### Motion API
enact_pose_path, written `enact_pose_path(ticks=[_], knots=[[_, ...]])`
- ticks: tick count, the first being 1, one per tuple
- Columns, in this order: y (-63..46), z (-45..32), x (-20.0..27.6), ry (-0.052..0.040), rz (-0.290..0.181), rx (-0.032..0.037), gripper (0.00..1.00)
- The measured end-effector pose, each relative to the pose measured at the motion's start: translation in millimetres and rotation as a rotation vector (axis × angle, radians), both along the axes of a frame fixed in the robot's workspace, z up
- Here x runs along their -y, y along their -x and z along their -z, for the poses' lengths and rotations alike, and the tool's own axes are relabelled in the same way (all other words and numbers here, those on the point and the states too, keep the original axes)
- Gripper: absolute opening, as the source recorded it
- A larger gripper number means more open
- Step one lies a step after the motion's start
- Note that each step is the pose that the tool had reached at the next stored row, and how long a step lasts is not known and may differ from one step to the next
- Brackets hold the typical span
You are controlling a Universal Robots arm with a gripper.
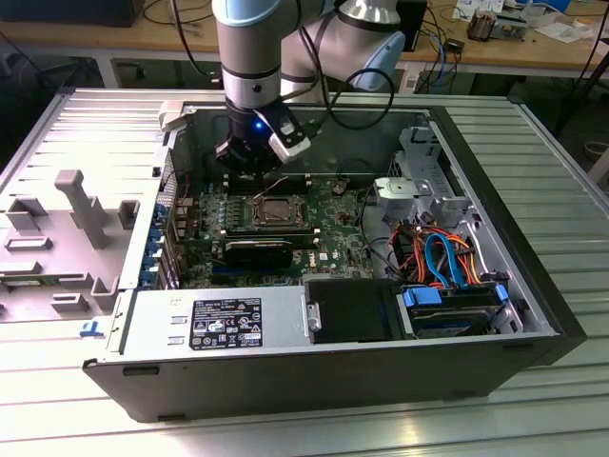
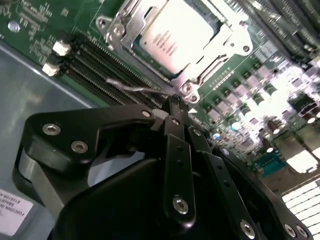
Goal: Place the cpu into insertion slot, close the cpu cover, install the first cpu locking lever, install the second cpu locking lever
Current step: 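Install the second cpu locking lever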
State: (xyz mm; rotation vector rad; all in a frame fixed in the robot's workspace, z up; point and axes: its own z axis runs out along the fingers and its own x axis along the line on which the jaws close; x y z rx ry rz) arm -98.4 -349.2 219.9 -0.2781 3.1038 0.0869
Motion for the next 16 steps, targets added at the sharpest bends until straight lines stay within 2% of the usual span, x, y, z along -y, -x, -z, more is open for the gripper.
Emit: enact_pose_path(ticks=[8,16], knots=[[-2.9,7.7,2.9,0.0,0.0,-0.0011,0.11],[-14.6,15.2,3.9,0.0002,0.0,-0.0027,0.11]])
